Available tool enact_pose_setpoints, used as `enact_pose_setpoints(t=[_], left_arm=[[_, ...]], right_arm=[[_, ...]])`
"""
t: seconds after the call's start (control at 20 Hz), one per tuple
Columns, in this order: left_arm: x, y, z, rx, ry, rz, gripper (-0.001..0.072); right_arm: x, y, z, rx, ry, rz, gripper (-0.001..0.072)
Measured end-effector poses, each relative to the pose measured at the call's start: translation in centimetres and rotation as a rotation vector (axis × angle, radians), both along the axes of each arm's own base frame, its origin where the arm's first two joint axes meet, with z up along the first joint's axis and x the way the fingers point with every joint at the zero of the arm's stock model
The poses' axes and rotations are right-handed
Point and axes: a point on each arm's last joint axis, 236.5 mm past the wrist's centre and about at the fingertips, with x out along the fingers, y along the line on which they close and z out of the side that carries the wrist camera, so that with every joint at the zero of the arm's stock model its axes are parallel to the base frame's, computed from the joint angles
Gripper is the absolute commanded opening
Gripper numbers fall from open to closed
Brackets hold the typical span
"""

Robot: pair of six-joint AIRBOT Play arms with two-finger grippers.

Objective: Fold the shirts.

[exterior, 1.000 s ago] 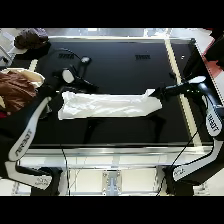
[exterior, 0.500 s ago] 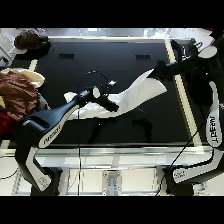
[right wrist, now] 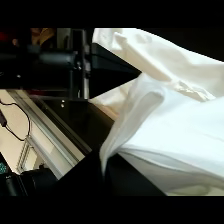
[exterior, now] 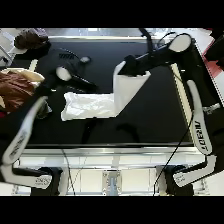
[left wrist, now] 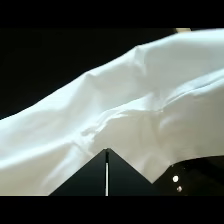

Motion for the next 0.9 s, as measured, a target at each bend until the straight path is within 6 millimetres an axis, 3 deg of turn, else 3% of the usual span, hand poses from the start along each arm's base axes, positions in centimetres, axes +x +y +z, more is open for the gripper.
enact_pose_setpoints(t=[0.1,0.25,0.3,0.4,0.45,0.55,0.65,0.75,0.85,0.9], left_arm=[[0.4,4.6,5.5,-0.019,-0.097,0.086,0.0009],[-0.8,10.4,12.6,-0.029,-0.236,0.197,0.0009],[-1.4,12.1,14.5,-0.025,-0.280,0.234,0.0009],[-2.5,14.3,17.2,-0.020,-0.341,0.283,0.0009],[-3.0,15.3,18.1,-0.009,-0.364,0.307,0.0009],[-3.7,17.0,18.9,0.018,-0.385,0.340,0.0010],[-4.2,17.9,19.0,0.032,-0.385,0.359,0.0009],[-4.4,18.5,18.7,0.042,-0.378,0.370,0.0009],[-4.6,18.7,18.2,0.046,-0.364,0.376,0.0009],[-4.7,18.8,17.9,0.047,-0.357,0.379,0.0010]], right_arm=[[-1.1,4.2,-0.6,0.019,-0.009,0.045,0.0009],[-2.7,11.1,-2.2,0.064,-0.033,0.090,0.0012],[-3.0,13.7,-2.5,0.094,-0.055,0.091,0.0061],[-3.6,18.2,-2.2,0.164,-0.115,0.080,0.0537],[-4.0,20.1,-1.5,0.201,-0.154,0.075,0.0592],[-4.8,22.4,0.4,0.255,-0.216,0.077,0.0591],[-4.6,22.8,2.1,0.275,-0.279,0.072,0.0591],[-4.0,21.8,3.1,0.261,-0.313,0.072,0.0589],[-2.5,18.9,2.9,0.182,-0.341,0.079,0.0499],[-1.4,16.8,2.0,0.112,-0.347,0.079,0.0498]])
